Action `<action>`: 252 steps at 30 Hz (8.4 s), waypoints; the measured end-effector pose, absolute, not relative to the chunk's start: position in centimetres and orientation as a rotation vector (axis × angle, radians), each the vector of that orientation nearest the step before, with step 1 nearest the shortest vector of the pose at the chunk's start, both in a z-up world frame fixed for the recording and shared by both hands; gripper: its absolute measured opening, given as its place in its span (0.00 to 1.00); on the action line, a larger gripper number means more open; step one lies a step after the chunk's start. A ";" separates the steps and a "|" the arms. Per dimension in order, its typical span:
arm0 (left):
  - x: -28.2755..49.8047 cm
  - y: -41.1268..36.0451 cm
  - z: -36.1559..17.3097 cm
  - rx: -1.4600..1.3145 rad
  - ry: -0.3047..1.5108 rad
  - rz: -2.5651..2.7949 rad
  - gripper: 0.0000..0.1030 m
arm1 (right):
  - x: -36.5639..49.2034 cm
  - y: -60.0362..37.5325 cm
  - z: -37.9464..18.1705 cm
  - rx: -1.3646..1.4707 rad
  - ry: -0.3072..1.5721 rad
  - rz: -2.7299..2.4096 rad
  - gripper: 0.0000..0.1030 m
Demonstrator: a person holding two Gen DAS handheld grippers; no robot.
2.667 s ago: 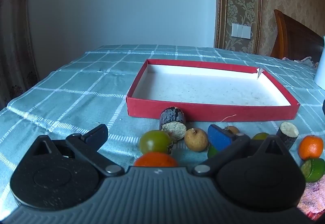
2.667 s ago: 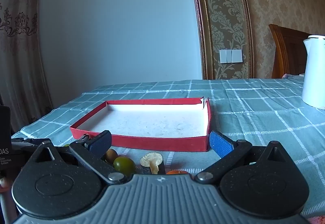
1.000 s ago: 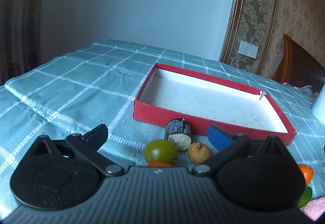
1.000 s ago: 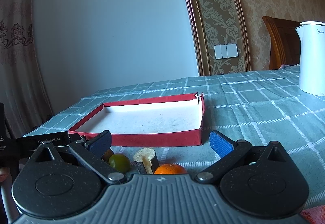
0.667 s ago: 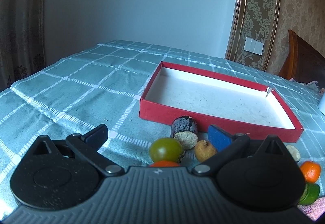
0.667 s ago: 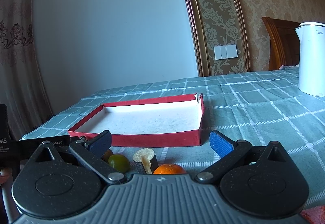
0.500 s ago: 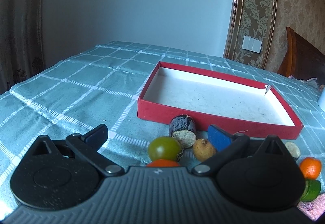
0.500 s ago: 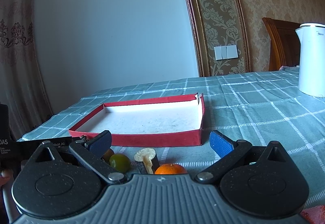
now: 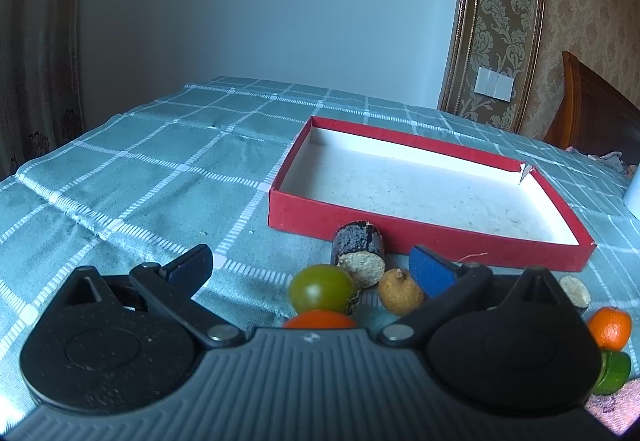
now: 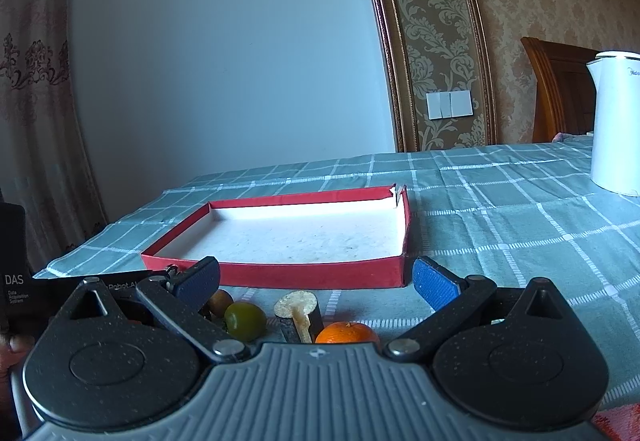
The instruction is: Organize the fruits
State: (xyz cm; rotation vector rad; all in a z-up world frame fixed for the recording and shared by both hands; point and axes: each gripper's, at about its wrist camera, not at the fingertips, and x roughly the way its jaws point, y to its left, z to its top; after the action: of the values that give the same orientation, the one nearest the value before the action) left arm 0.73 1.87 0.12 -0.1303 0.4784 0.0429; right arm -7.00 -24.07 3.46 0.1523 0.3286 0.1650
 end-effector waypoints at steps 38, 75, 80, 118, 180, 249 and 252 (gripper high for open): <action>1.2 2.4 -0.2 -0.152 0.514 0.042 1.00 | -8.8 -24.1 2.9 0.051 0.379 0.192 1.00; 0.8 2.9 -0.3 -0.199 0.501 0.015 1.00 | -8.2 -22.8 -0.2 0.048 0.546 0.222 0.37; 0.8 2.8 -0.3 -0.198 0.502 0.015 1.00 | -9.0 -23.0 1.8 0.070 0.497 0.249 0.37; 1.9 2.8 -0.7 -0.209 0.571 0.016 1.00 | 7.2 -26.2 1.8 0.099 0.396 0.140 0.55; -4.7 0.4 0.7 0.019 0.391 -0.143 1.00 | 9.4 -34.2 0.8 0.415 0.244 0.141 0.78; -2.4 -0.4 0.6 0.007 0.607 0.027 0.40 | 9.1 -34.1 0.8 0.404 0.227 0.124 0.84; -2.5 -0.5 1.9 0.015 0.568 0.019 0.40 | 9.1 -34.2 0.8 0.406 0.229 0.123 0.84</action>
State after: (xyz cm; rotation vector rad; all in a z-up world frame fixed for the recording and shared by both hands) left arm -2.52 -0.53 1.95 0.0153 0.5678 0.0195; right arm 9.06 -34.19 0.79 0.4057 0.2288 0.1229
